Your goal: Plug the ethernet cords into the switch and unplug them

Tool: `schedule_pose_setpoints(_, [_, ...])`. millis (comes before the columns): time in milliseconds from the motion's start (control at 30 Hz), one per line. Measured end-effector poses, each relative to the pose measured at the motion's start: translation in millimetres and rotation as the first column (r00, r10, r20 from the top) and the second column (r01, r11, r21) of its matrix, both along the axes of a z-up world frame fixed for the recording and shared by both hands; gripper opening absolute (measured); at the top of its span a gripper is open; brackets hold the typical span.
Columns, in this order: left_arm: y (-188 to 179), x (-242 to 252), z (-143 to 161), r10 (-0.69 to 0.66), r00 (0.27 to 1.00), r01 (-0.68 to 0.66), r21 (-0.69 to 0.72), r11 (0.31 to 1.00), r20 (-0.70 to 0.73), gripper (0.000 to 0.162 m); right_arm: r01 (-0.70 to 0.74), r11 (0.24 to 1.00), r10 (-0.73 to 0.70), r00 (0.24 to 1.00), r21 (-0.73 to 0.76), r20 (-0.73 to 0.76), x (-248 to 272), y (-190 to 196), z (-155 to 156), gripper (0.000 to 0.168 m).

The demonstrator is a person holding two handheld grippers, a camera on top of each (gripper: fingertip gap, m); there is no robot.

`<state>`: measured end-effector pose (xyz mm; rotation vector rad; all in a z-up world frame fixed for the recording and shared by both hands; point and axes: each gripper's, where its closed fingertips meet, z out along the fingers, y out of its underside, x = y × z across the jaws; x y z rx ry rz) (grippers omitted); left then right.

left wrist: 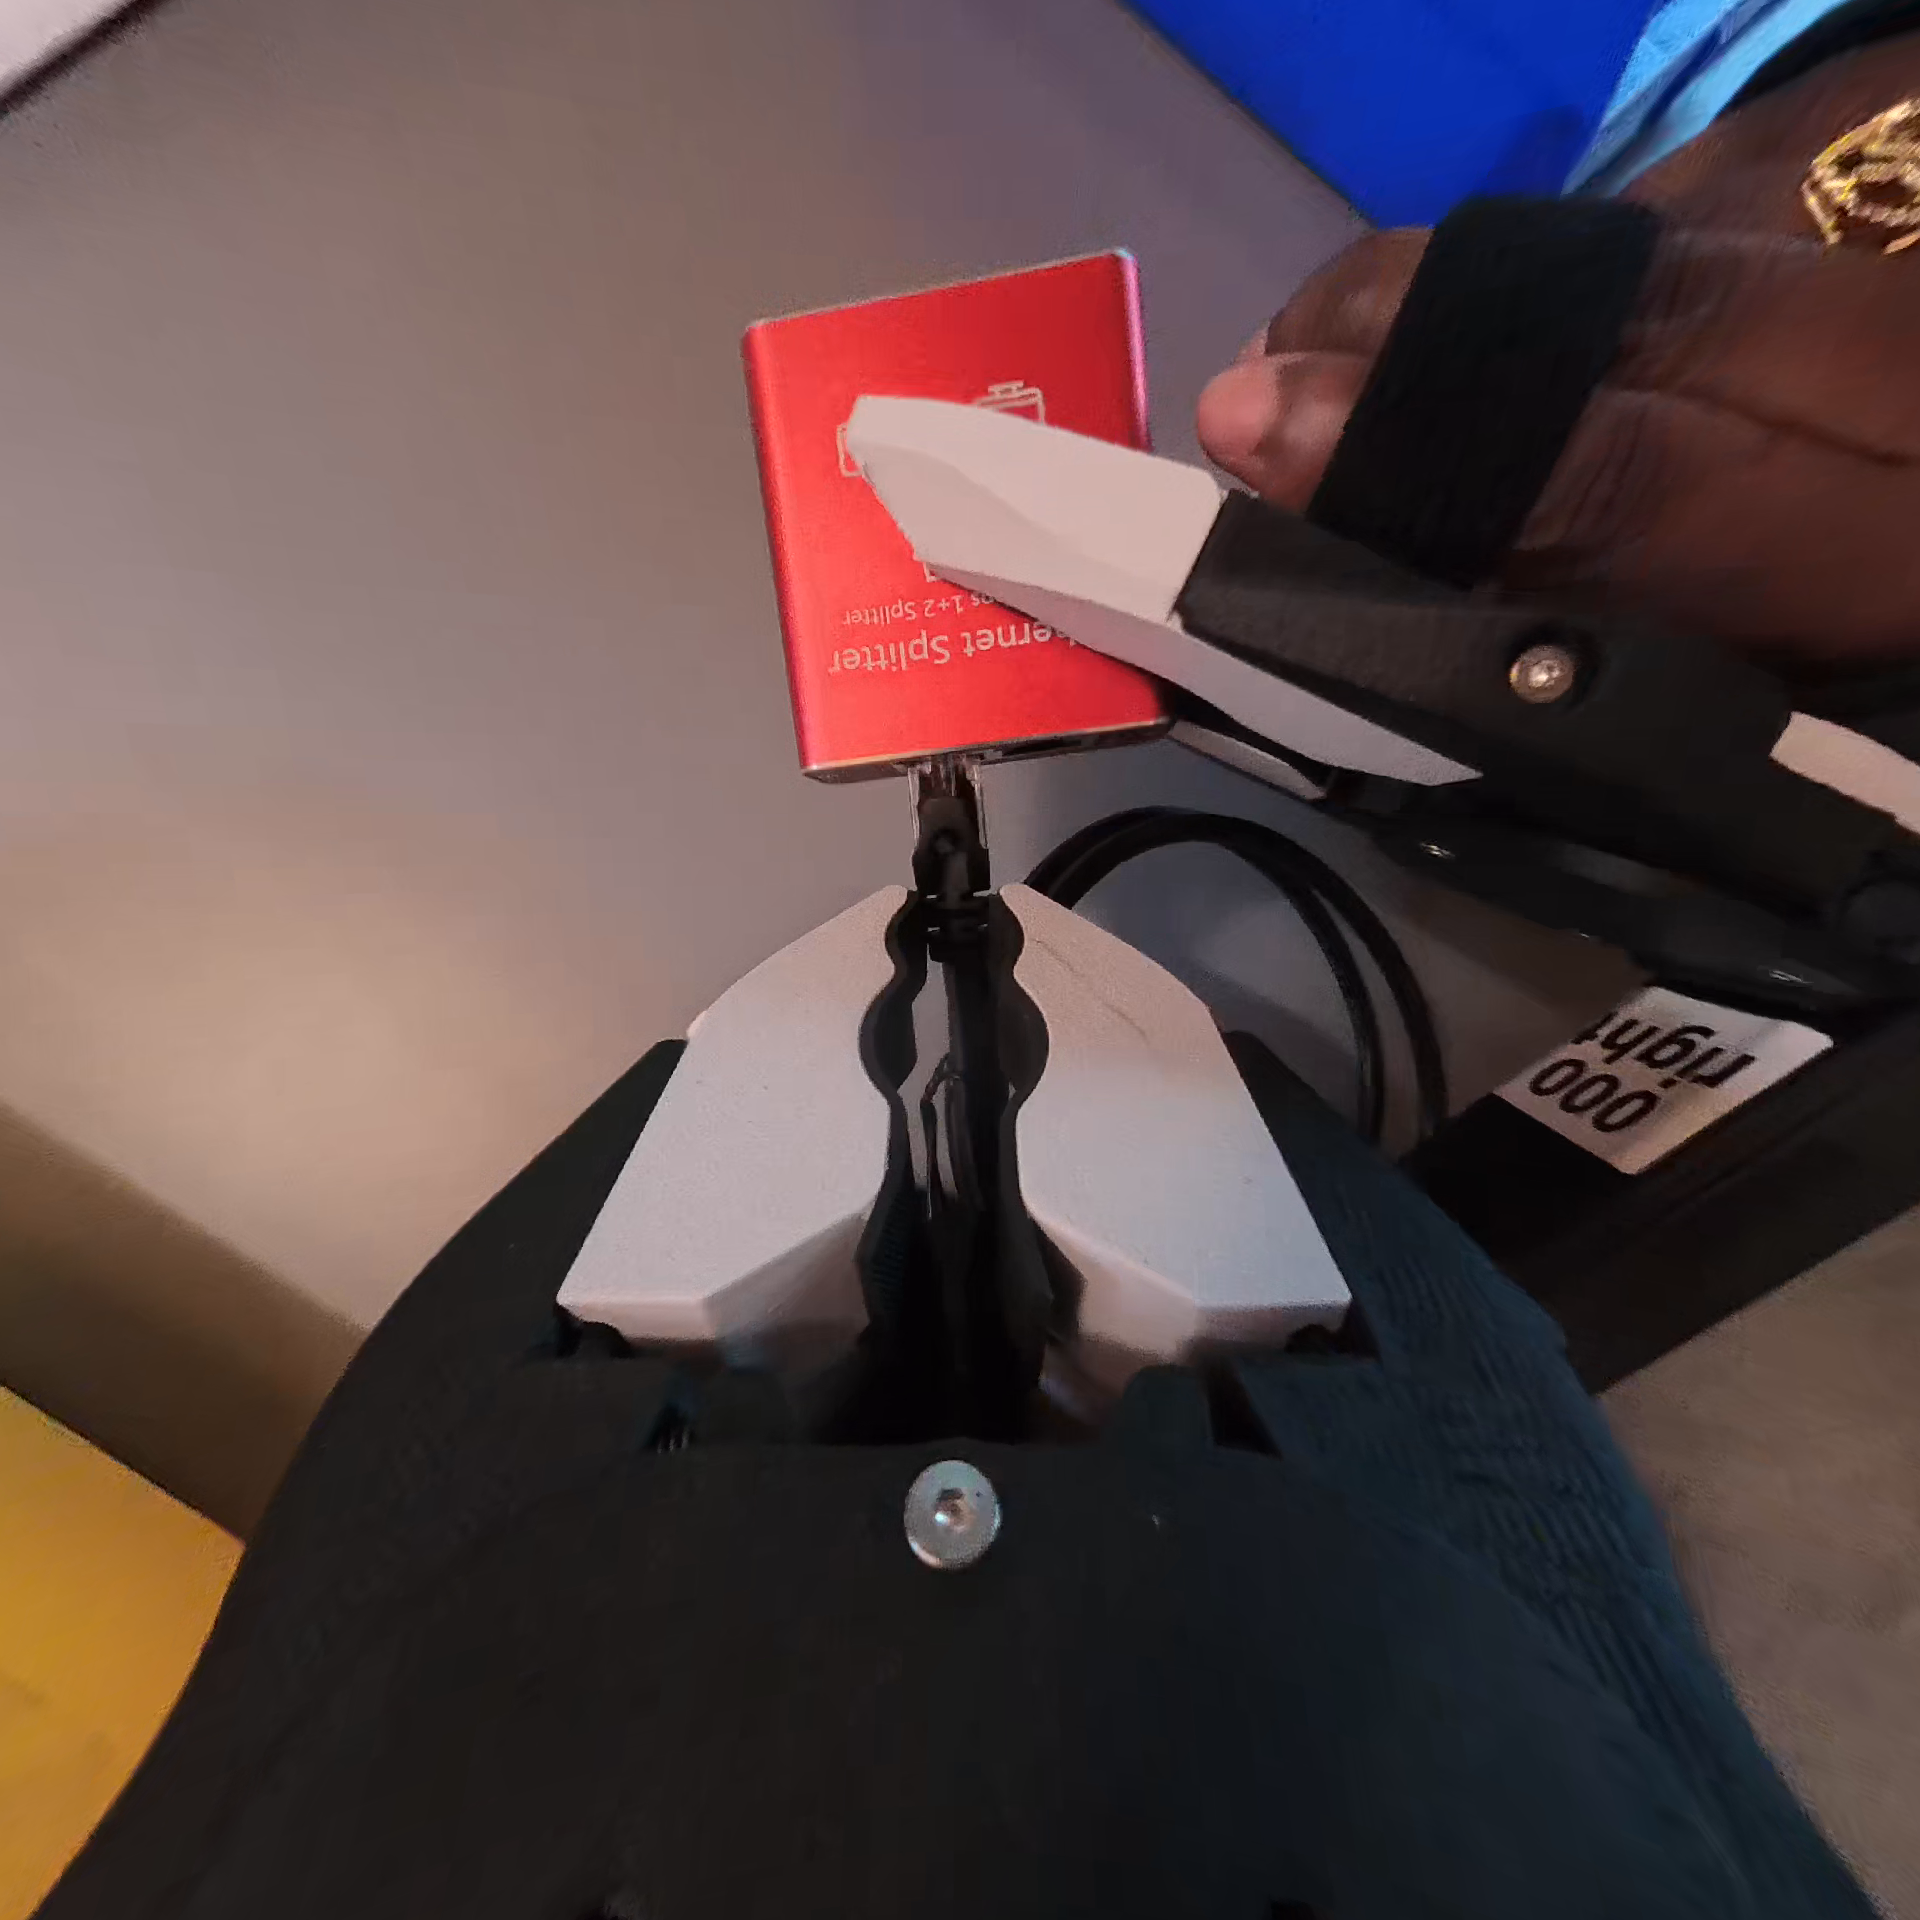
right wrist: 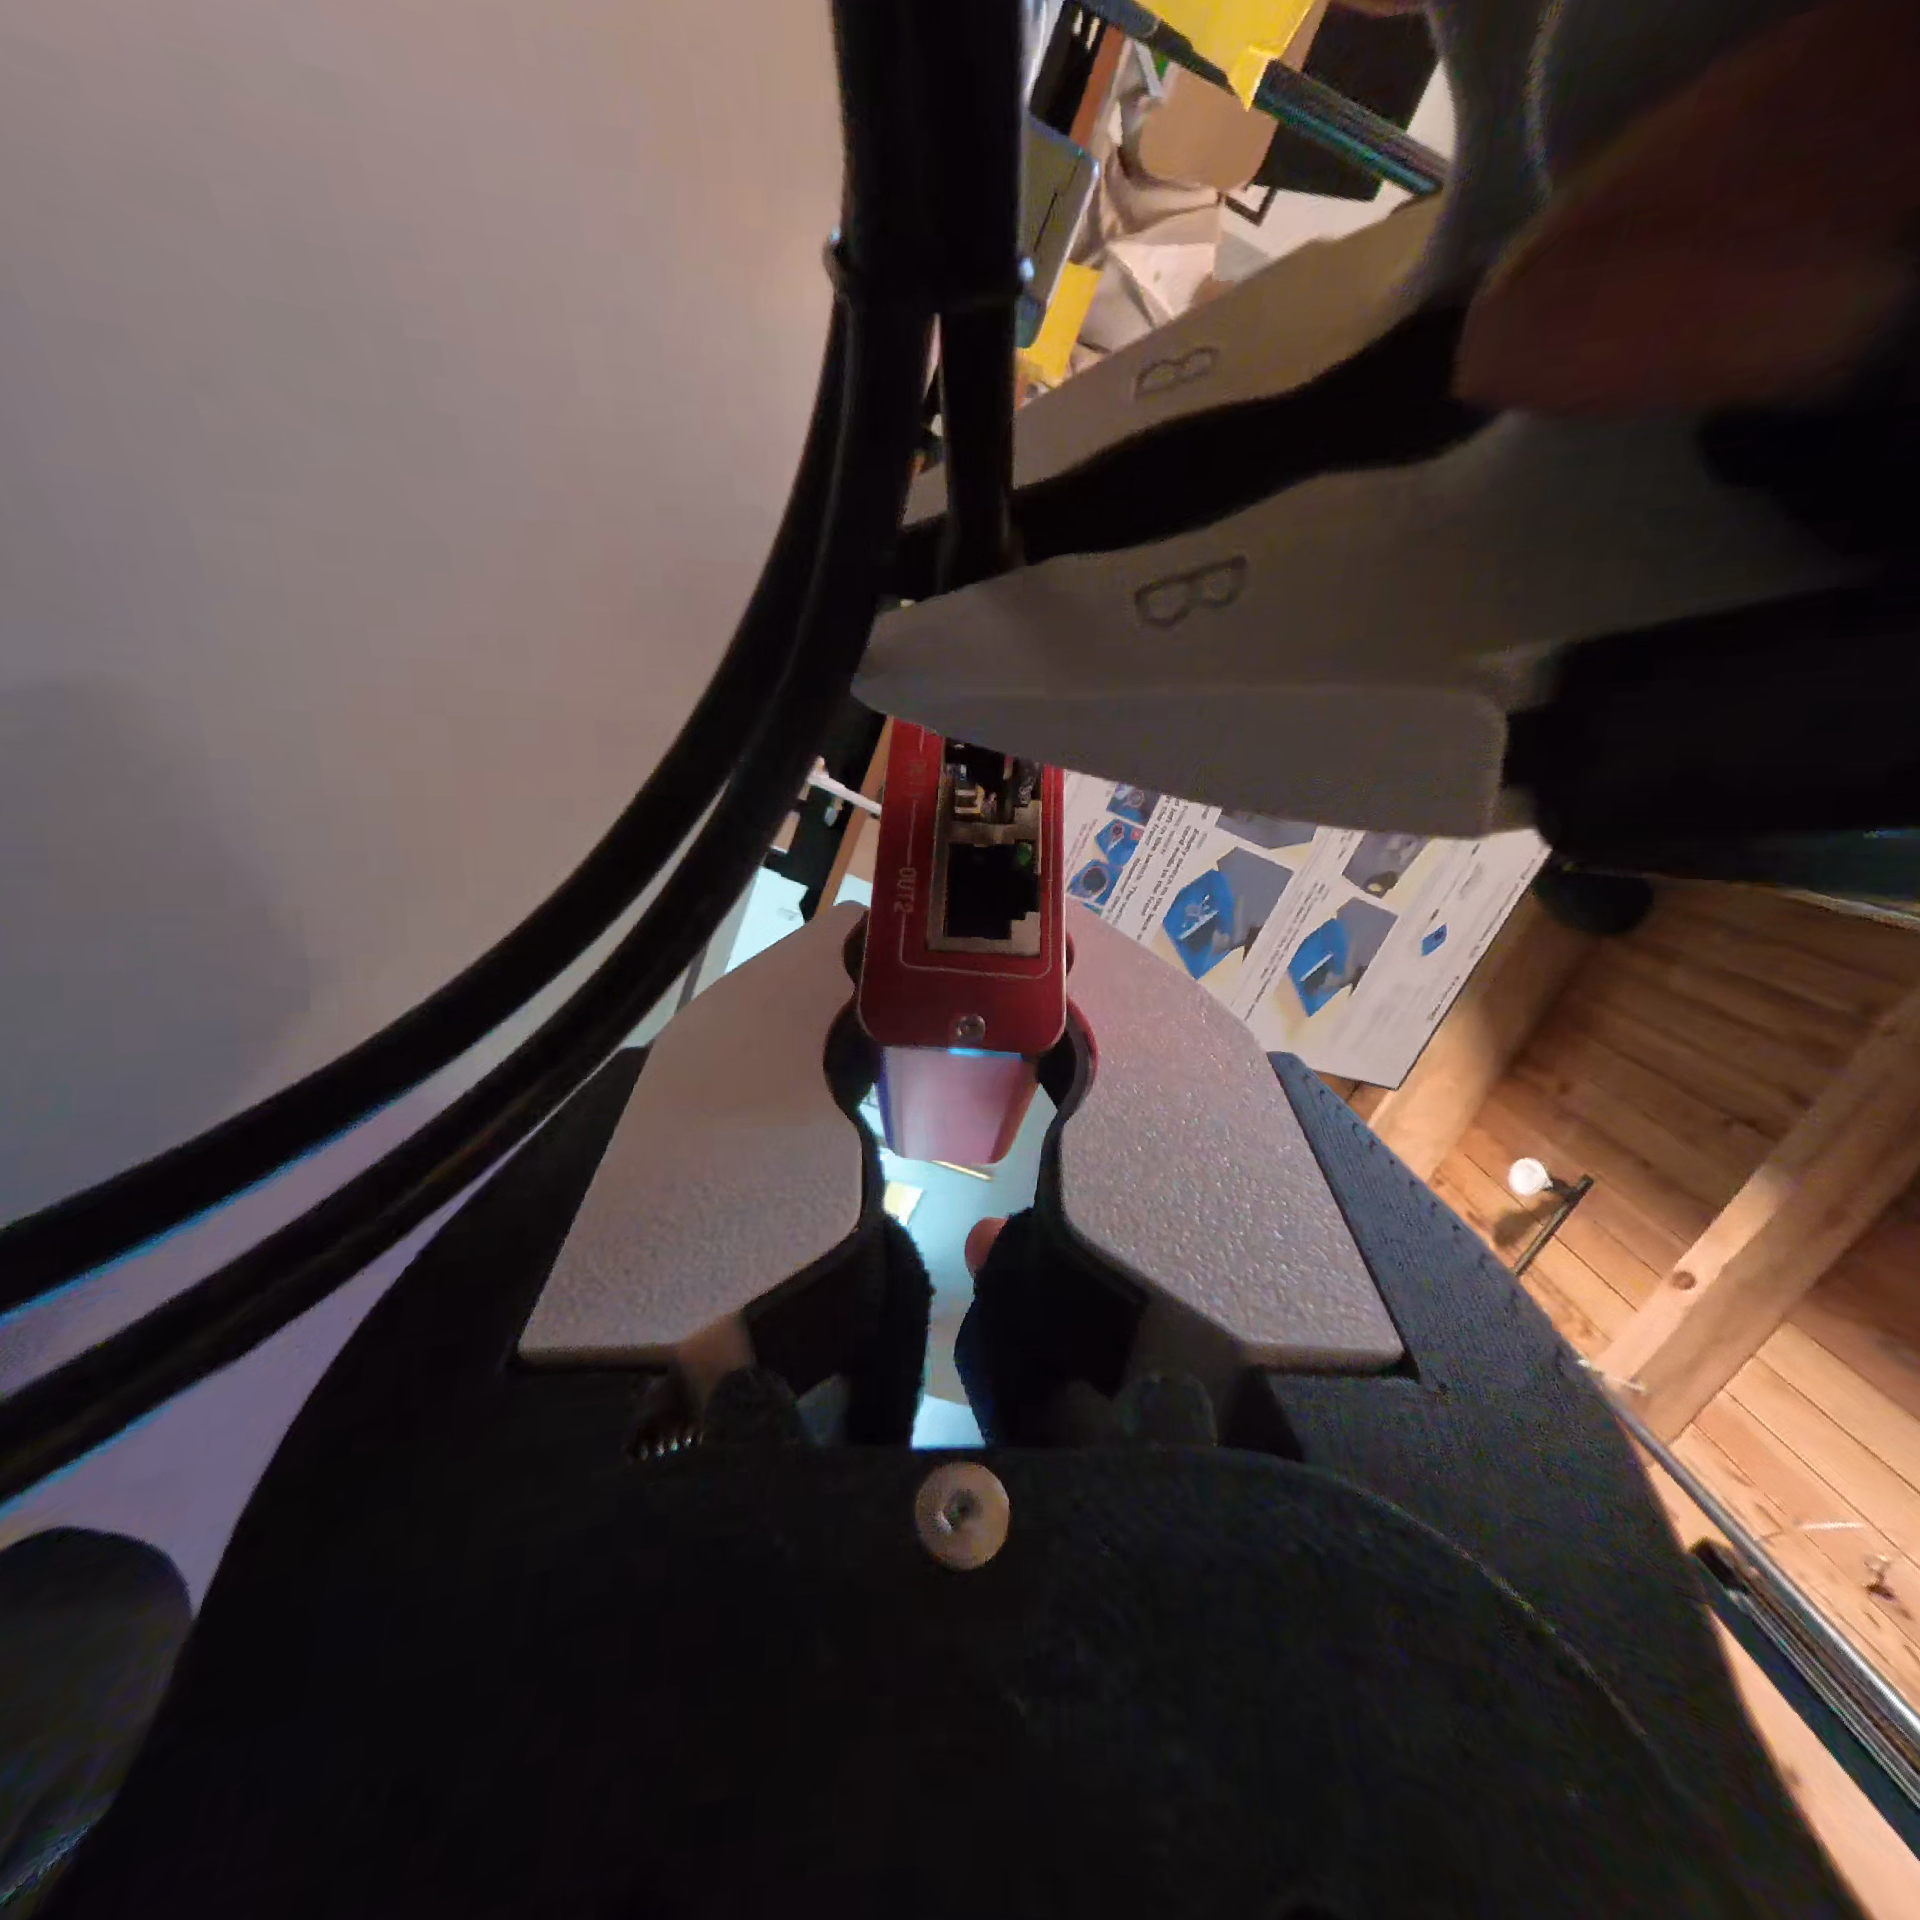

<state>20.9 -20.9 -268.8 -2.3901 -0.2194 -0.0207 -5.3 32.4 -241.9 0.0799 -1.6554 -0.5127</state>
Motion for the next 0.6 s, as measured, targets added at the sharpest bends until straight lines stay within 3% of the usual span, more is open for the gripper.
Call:
schedule_pose_setpoints(133, [5.1,-12.3,6.4,0.032,0.999,-0.03,0.076,0.997,-0.025,0.011,-0.044,0.997,0.045,0.999,-0.065,0.015,2.7,-7.6,0.6,0.028])
schedule_pose_setpoints(367, [4.0,-1.2,3.8,-0.275,0.937,0.277,-0.021,0.961,-0.217,0.012,-0.22,0.967,0.232,0.969,-0.13,0.081,10.2,-14.6,-6.1,0.028])
schedule_pose_setpoints(600, [8.5,8.1,4.2,-0.338,0.921,0.346,0.003,0.938,-0.192,0.011,-0.275,0.941,0.309,0.935,-0.197,0.172,23.5,-18.6,-12.6,0.027])
